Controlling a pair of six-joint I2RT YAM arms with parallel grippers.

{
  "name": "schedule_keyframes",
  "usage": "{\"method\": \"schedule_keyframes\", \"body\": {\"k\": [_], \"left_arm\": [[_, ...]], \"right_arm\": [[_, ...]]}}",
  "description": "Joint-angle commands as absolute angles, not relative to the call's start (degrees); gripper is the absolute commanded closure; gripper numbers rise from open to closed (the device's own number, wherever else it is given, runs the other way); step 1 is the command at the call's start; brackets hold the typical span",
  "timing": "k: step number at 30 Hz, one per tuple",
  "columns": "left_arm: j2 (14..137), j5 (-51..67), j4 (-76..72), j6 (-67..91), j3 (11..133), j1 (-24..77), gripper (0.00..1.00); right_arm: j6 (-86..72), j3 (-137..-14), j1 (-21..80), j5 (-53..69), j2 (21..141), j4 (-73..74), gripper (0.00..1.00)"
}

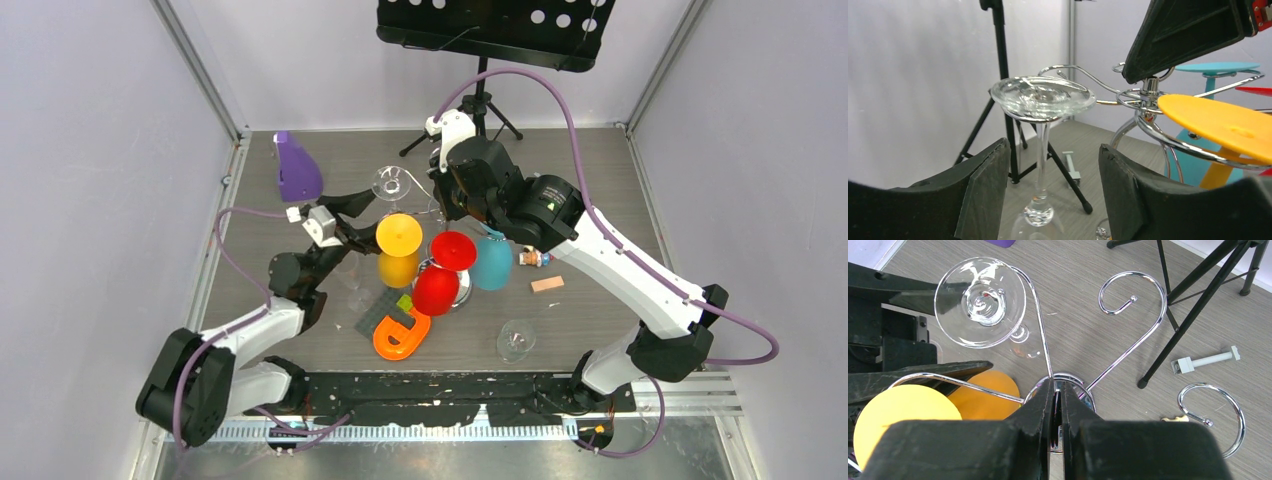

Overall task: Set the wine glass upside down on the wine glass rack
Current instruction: Turn the wine glass upside down at the wine rack, then pick up the wine glass at the center of the board.

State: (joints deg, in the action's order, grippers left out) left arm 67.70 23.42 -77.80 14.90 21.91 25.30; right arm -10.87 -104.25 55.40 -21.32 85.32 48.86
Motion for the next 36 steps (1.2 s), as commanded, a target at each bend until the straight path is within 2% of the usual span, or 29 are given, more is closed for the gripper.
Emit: {"method": "schedule_keyframes", "body": {"k": [1, 8, 17, 25, 33, 36], "left_arm": [[61.74, 19.21, -70.36, 8.98, 21.70, 24.87, 0.32], [52.47, 12.50, -52.95, 2.86, 22.18, 24.87, 0.14], [41.76, 7.09, -42.02, 0.26, 22.16, 24.87, 0.06], [29.94, -1.26, -32.12, 1.78, 21.66, 24.87, 0.04], [21.54, -11.13, -15.91, 10.98, 24.15, 24.87, 0.08], [18.92, -14.80, -5.11, 18.03, 26.20, 24.87, 0.07]], "right_arm": [[-12.66, -105.40, 55.73, -18.50, 83.87, 48.60, 0.94], [-12.81, -105.77, 55.75, -18.45, 84.08, 48.60, 0.94], [-12.89, -106.18, 55.72, -18.88, 84.17, 48.60, 0.92], [-12.65, -106.74, 55.72, -19.60, 84.02, 48.15, 0.71], [-11.63, -109.19, 55.72, -20.75, 84.23, 47.99, 0.56], [-10.51, -110.65, 55.74, -21.89, 84.27, 47.97, 0.52]]}}
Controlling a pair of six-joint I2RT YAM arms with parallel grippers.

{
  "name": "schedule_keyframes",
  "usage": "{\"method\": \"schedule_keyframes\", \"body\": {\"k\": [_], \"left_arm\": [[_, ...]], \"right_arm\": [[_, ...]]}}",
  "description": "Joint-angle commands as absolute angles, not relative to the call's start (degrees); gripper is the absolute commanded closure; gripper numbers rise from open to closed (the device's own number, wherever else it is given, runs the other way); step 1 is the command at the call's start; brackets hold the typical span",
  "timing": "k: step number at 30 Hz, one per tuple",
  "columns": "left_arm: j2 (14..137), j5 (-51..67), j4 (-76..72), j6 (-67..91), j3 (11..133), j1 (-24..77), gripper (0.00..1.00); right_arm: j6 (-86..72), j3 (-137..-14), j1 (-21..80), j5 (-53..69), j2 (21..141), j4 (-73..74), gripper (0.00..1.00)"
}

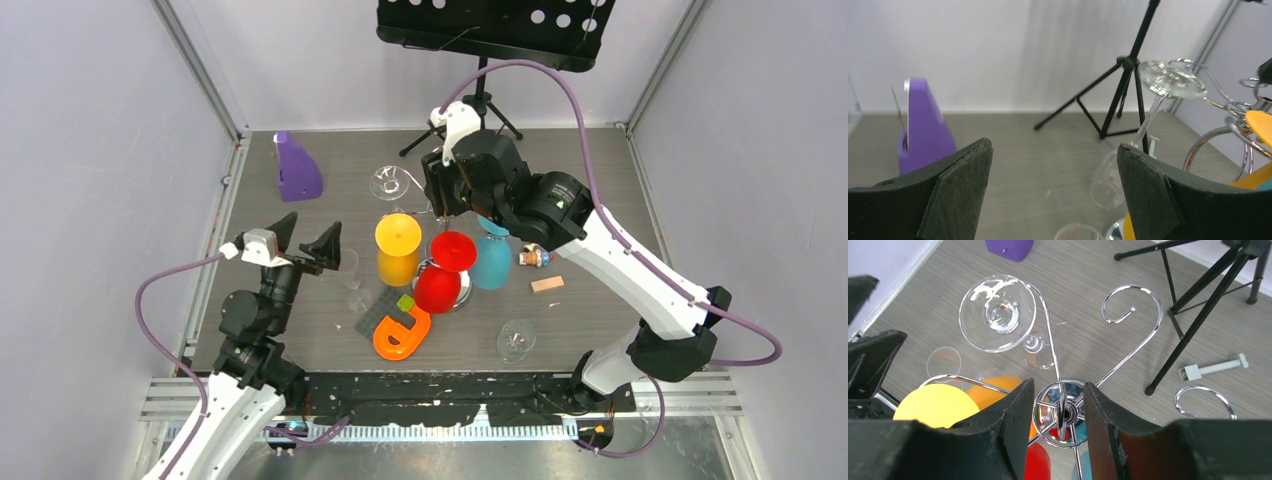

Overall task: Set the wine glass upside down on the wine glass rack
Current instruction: Pick up the wine glass at the center of the board.

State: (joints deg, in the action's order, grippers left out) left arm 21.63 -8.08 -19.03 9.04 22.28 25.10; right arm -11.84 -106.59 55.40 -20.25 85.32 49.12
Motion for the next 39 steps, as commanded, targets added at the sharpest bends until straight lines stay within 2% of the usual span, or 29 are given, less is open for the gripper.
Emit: {"method": "schedule_keyframes", "body": {"k": [1, 7, 11, 16, 26, 39], "left_arm": [[18.18, -15.67, -1.40, 20.77, 27.05, 24.87, 0.07], [16.94, -12.76, 17.13, 31.26, 32.38, 24.87, 0.06], [18.00, -10.17, 25.30, 34.11, 35.16, 24.87, 0.10], [21.62, -12.25, 36.45, 35.99, 39.18, 24.83, 0.12], [29.61, -8.48, 41.08, 35.51, 44.58, 24.85, 0.33], [43.90, -9.38, 50.92, 30.55, 58.10, 24.87, 0.44]], "right_arm": [[-10.27, -111.42, 55.73, -22.57, 84.26, 47.92, 0.52], [-8.27, -112.89, 55.72, -24.56, 83.23, 46.99, 0.49], [-7.61, -112.71, 55.73, -25.41, 81.90, 46.46, 0.48], [-7.22, -111.31, 55.68, -26.36, 79.34, 45.92, 0.48], [-6.22, -105.23, 55.66, -27.92, 73.47, 43.14, 0.47], [-5.16, -98.74, 55.71, -29.56, 68.91, 41.56, 0.46]]}}
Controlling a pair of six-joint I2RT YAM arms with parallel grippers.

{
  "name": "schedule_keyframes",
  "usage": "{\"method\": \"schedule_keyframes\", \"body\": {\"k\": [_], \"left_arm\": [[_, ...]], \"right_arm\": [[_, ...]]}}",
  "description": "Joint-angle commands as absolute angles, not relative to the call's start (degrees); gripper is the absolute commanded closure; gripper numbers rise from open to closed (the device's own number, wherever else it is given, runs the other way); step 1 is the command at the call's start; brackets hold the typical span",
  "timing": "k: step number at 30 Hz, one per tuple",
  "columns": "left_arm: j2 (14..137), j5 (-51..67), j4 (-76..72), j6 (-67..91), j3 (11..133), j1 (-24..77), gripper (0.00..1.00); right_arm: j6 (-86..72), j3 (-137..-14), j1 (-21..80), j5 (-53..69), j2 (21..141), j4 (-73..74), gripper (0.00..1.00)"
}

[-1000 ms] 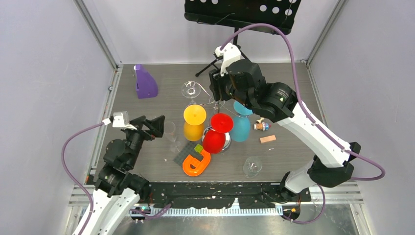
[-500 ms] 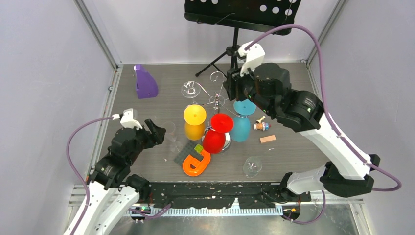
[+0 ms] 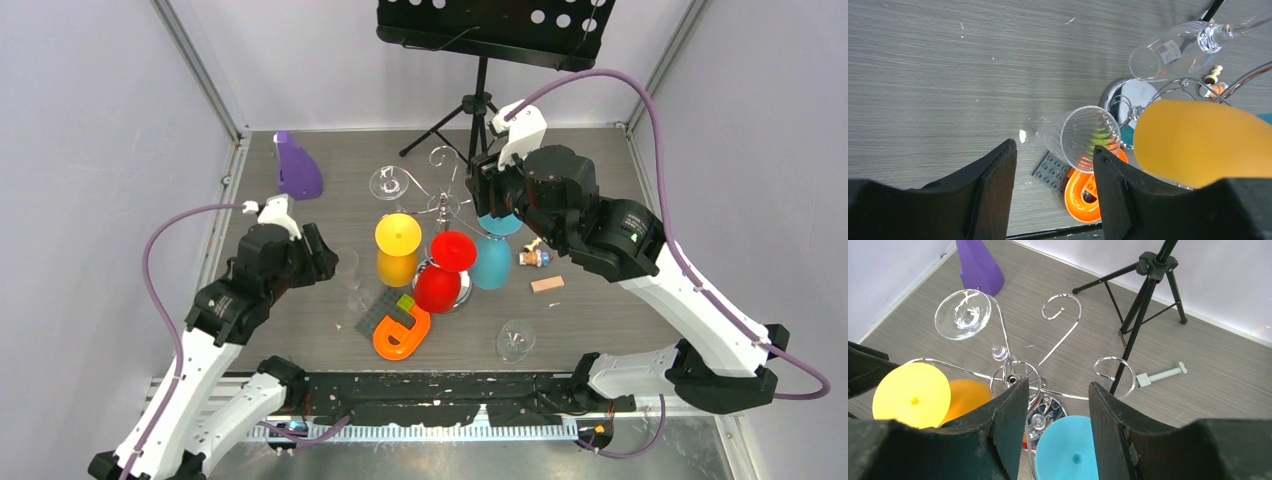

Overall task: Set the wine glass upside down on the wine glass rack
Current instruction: Pick up the wine glass at the center of the board.

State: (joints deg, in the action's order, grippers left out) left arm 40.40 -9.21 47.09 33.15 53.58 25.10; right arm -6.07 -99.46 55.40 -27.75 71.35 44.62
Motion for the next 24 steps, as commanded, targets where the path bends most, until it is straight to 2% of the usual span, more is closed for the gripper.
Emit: {"method": "schedule_keyframes", "body": {"k": [1, 17, 24], "left_arm": [[45.07, -9.40, 51.45, 30.22, 58.82, 24.90, 0.45], [53.94, -11.02, 53.93, 28.67, 60.44, 25.72, 0.51], [56.95, -11.88, 54.05, 27.67, 61.65, 26.10, 0.60]], "right_arm": [[-5.07, -98.59, 55.72, -29.63, 68.53, 41.52, 0.46], [-3.98, -97.00, 55.63, -31.69, 64.13, 41.44, 0.44], [-3.48, -96.74, 55.62, -31.92, 62.72, 41.41, 0.44]]}}
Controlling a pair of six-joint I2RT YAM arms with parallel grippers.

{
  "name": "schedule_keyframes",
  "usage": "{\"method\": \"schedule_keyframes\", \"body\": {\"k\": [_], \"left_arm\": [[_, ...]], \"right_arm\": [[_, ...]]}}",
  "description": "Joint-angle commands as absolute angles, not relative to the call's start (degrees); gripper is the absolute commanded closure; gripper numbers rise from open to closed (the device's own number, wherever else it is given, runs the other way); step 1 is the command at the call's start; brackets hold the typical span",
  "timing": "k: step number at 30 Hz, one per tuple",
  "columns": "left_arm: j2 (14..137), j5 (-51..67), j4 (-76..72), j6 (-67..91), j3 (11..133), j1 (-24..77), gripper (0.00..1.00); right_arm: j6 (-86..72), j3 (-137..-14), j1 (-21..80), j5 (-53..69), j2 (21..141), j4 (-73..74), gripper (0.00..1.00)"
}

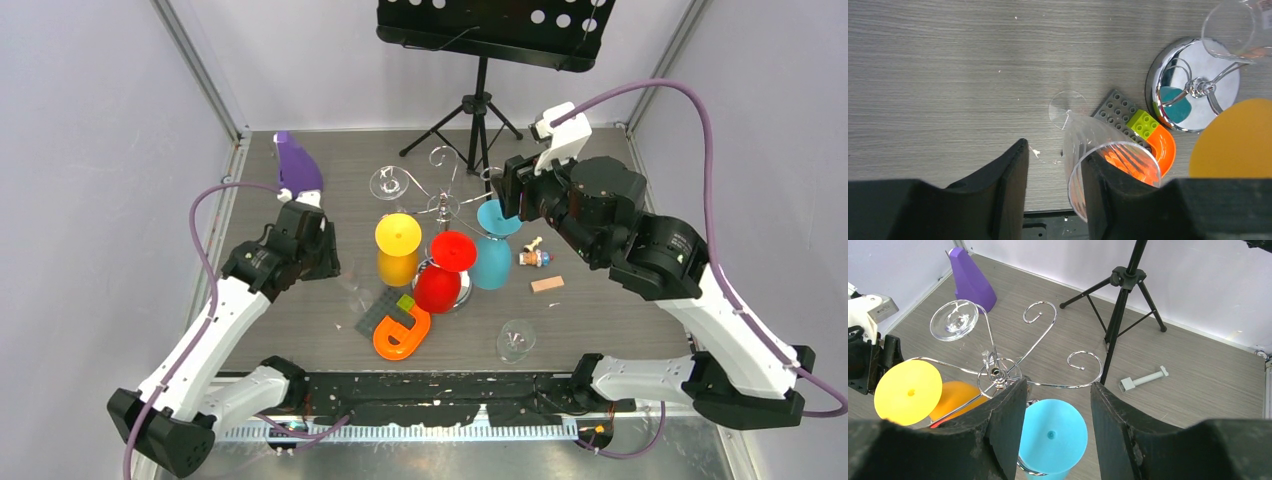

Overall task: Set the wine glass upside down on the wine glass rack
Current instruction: Pick up the wine glass at the center of the board, then turn the wine glass upside down at the wine rack.

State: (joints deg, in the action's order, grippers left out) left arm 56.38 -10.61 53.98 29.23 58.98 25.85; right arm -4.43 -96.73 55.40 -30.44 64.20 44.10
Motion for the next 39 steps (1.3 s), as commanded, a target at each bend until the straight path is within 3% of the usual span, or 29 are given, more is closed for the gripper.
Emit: {"method": "schedule_keyframes", "body": {"k": [1, 6, 14, 19, 26, 32, 39], "left_arm": [[57.05, -11.82, 54.03, 27.62, 61.52, 26.10, 0.63], [55.86, -11.42, 53.17, 27.43, 60.22, 26.10, 0.81], [50.30, -15.45, 55.86, 29.56, 60.62, 26.10, 1.00], [43.68, -20.96, 58.38, 32.91, 64.00, 26.11, 1.00], [22.87, -26.72, 51.05, 42.25, 60.29, 26.10, 1.00], [3.37, -22.09, 28.20, 43.45, 49.29, 26.10, 1.00], [0.79, -16.27, 22.85, 41.94, 52.45, 26.10, 1.00]], "right_arm": [[-3.40, -96.61, 55.61, -31.91, 62.61, 41.40, 0.44], [-3.17, -96.02, 55.65, -32.61, 61.54, 41.40, 0.44], [-3.27, -95.11, 55.64, -33.17, 60.38, 41.45, 0.43], [-3.14, -95.30, 55.66, -33.79, 59.99, 41.46, 0.43], [-4.60, -97.39, 55.67, -31.80, 60.50, 42.46, 0.41], [-7.87, -103.30, 55.63, -18.69, 63.20, 43.93, 0.31], [-11.92, -113.16, 55.59, -2.54, 70.44, 45.50, 0.27]]}}
